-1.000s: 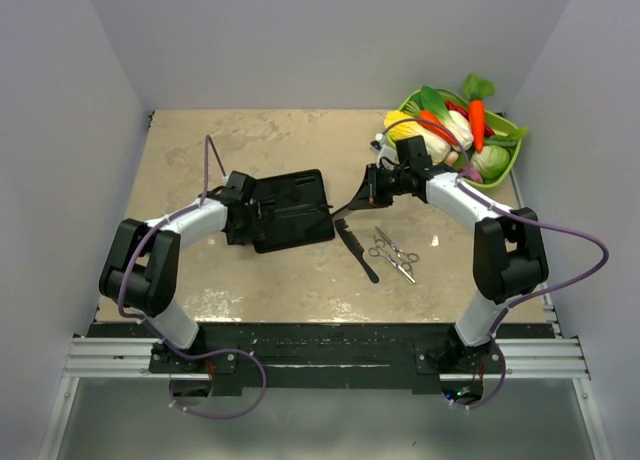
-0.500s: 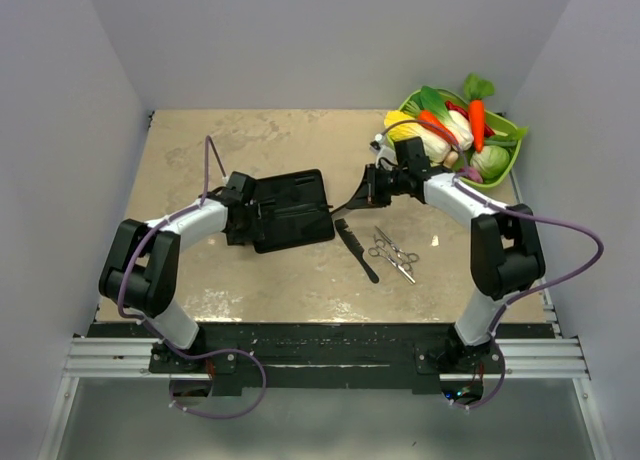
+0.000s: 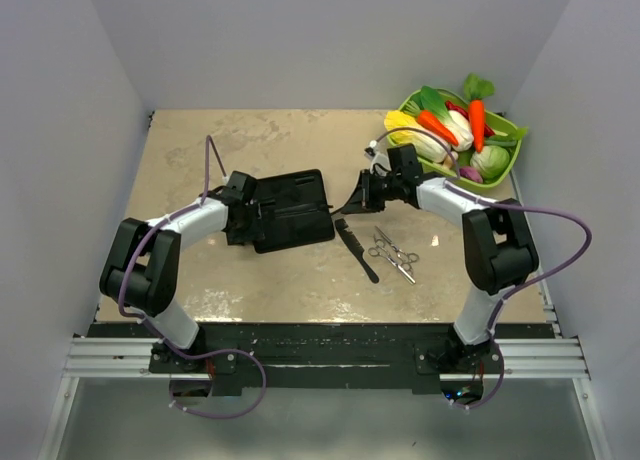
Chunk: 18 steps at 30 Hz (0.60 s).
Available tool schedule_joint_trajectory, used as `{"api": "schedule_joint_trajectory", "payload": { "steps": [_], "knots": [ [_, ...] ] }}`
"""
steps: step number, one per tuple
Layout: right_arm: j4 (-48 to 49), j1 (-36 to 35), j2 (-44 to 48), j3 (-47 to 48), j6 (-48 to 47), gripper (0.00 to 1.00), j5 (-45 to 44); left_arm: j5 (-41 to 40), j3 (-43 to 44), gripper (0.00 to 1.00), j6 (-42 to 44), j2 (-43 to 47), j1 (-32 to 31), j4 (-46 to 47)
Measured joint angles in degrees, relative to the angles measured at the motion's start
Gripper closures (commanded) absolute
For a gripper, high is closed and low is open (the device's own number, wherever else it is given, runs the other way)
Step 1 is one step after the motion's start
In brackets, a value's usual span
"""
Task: Sort the hair-cutting tools
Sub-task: Place the comb in the hairdressing tool bag.
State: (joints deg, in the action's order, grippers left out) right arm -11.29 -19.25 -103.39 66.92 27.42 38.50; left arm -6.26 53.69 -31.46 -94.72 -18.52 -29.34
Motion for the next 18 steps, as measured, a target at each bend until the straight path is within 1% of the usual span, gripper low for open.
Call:
{"api": "schedule_joint_trajectory", "payload": {
  "steps": [7, 18],
  "knots": [
    [3.0, -1.2, -2.4, -0.3, 1.1, 1.0, 0.0, 0.0, 0.0, 0.48, 0.0, 0.0, 0.0, 0.0],
    [11.0, -3.6, -7.6, -3.2, 5.3, 1.0, 0.1, 0.0, 0.1, 0.48, 0.0, 0.1, 0.0, -0.1]
  ]
}}
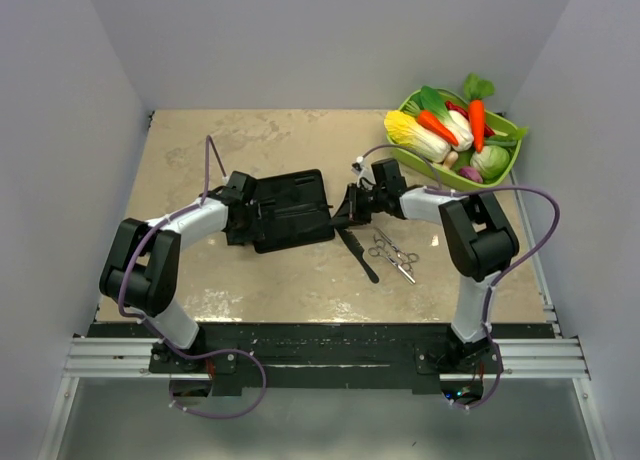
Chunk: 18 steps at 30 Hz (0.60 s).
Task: Sort the hair-cutting tools
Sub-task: Place the comb in the hairdressing tool bag.
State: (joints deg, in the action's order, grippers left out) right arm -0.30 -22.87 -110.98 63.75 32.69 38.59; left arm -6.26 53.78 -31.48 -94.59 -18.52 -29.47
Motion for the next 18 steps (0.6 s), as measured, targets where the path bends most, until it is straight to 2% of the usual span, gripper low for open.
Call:
{"api": "schedule_joint_trajectory", "payload": {
  "steps": [9, 18],
  "knots": [
    [5.8, -2.3, -2.3, -0.3, 3.3, 1.0, -0.3, 0.0, 0.3, 0.47, 0.0, 0.1, 0.0, -1.2],
    [9.9, -3.6, -5.6, -0.2, 6.1, 1.0, -0.5, -0.6, 1.7, 0.43, 0.1, 0.1, -0.2, -6.8]
  ]
}}
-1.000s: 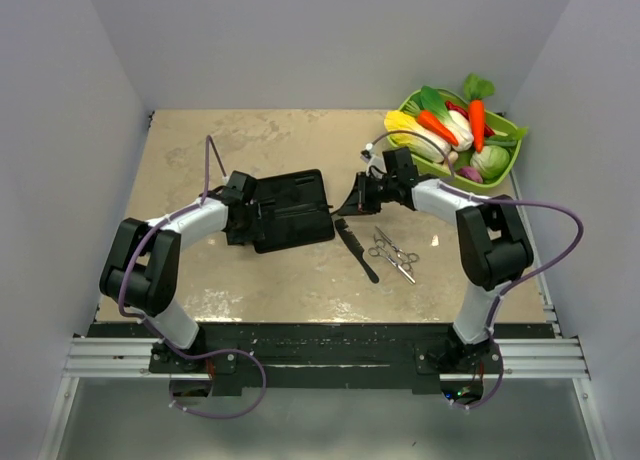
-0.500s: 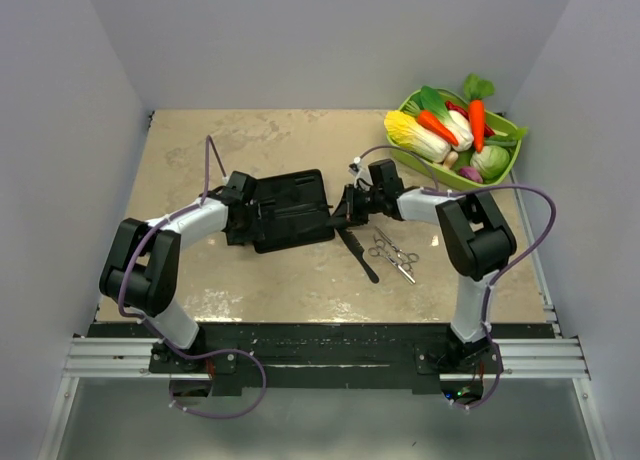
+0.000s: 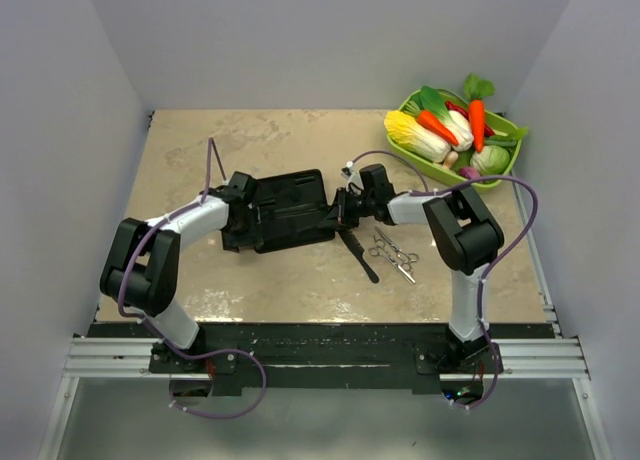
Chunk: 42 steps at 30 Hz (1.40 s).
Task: Sort the hair-cutting tools
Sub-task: Place the comb in the hairdressing tool bag.
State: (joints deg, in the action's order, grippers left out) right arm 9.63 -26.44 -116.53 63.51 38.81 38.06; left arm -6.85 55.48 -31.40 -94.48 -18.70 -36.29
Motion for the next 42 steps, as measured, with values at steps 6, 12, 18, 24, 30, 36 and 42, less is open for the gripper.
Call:
{"api": "schedule_joint_trajectory", "payload": {
  "steps": [6, 12, 18, 24, 30, 36, 42],
  "knots": [
    [1.9, -0.5, -0.5, 0.0, 1.2, 1.0, -0.5, -0.8, 0.9, 0.43, 0.0, -0.3, -0.2, -1.7],
    [2.2, -1.1, -0.5, 0.0, 1.8, 1.0, -1.4, -0.8, 1.4, 0.43, 0.0, -0.8, -0.2, -2.3],
    [2.2, -2.0, -0.5, 0.0, 2.1, 0.96, -2.6, -0.8, 1.6, 0.43, 0.0, -1.0, -0.2, -2.5],
    [1.0, -2.4, -0.1, 0.1, 1.9, 0.57, -3.9, -0.8, 1.6, 0.43, 0.0, -1.0, -0.2, -2.5],
    [-1.7, -3.5, 2.7, 0.3, -0.3, 0.43, -6.5, -0.8, 1.6, 0.43, 0.0, -1.0, -0.2, -2.5],
    [-8.8, -3.0, 6.1, 0.3, -4.1, 0.41, -11.6, -0.7, 1.5, 0.43, 0.0, -1.0, -0.2, -2.3],
    [-18.3, -1.5, 10.1, 1.1, -9.0, 0.39, -17.9, -0.7, 1.4, 0.43, 0.0, -0.8, -0.2, -2.1]
  ]
}}
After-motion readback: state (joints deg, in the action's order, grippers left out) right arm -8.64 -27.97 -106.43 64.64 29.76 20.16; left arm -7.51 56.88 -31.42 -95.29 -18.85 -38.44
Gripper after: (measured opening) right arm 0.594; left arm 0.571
